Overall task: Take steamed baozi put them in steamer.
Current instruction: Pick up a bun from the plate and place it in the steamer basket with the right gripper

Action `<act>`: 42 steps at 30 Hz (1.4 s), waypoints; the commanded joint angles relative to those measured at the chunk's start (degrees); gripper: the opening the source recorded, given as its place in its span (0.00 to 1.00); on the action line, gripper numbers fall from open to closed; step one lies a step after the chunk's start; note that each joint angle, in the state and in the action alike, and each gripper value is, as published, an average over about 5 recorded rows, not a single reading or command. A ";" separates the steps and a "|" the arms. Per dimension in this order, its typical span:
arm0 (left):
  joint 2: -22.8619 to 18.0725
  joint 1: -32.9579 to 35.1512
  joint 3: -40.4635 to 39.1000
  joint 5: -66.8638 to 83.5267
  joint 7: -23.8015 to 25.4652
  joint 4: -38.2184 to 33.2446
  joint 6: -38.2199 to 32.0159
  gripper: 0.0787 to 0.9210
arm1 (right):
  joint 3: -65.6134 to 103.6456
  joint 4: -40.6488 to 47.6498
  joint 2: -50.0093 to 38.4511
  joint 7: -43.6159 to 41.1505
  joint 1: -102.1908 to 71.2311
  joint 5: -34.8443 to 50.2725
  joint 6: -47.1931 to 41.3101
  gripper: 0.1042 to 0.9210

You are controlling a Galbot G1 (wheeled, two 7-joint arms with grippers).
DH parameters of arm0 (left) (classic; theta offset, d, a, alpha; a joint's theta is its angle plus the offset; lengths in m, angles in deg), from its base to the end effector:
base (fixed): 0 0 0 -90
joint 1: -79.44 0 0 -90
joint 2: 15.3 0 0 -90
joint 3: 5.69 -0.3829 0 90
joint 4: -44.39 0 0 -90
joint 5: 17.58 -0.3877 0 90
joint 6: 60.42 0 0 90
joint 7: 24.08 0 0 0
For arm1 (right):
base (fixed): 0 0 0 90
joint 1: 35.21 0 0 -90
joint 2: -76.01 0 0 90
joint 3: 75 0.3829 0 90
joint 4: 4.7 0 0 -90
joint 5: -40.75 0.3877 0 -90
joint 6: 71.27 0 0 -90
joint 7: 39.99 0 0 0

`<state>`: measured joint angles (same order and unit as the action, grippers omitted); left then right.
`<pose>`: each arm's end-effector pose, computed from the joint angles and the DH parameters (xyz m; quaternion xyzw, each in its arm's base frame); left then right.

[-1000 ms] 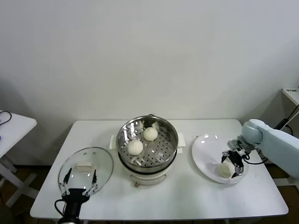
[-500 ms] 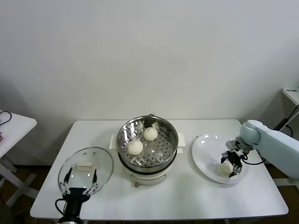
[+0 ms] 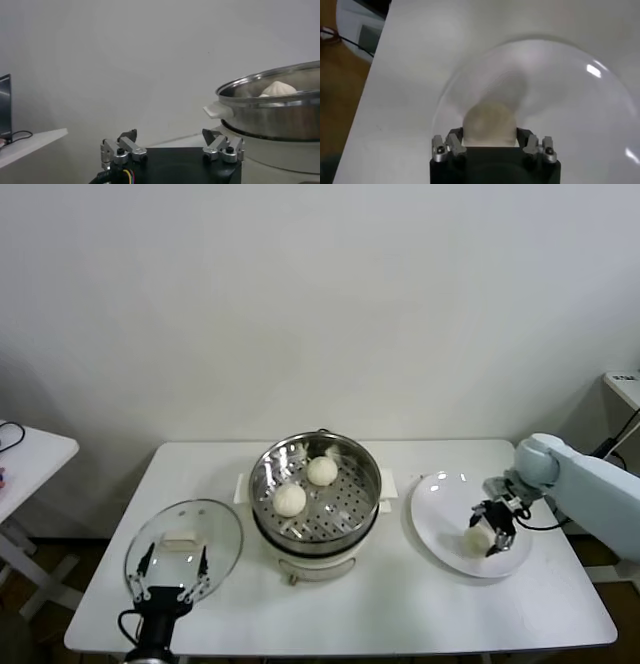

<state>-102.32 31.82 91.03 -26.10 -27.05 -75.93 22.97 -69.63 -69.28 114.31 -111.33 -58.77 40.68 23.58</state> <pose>0.1209 0.0488 -0.3606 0.0422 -0.9894 -0.1316 0.0450 0.5760 -0.2150 -0.2154 0.6005 -0.4636 0.5228 0.3887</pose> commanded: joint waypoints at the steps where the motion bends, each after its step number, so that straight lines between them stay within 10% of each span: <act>1: 0.06 0.02 -0.17 -0.10 0.02 0.04 -0.05 0.88 | -8.72 -3.82 0.71 -0.83 16.22 7.13 0.92 0.72; 11: 0.09 0.23 -0.53 -0.27 0.05 0.06 -0.14 0.88 | -23.22 -10.40 10.15 -3.03 42.27 12.71 8.31 0.72; 21: 0.11 0.71 -0.50 -0.24 0.06 -0.03 -0.29 0.88 | -17.05 -27.53 19.04 -3.21 40.02 -1.82 15.21 0.72; 42: 0.05 1.15 0.10 0.33 0.01 0.43 -0.18 0.88 | -13.89 -23.59 33.75 -2.73 20.43 -16.57 19.27 0.72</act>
<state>-102.27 33.02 91.13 -25.81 -27.04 -75.69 22.70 -84.03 -92.27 143.91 -114.08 -33.16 28.40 41.35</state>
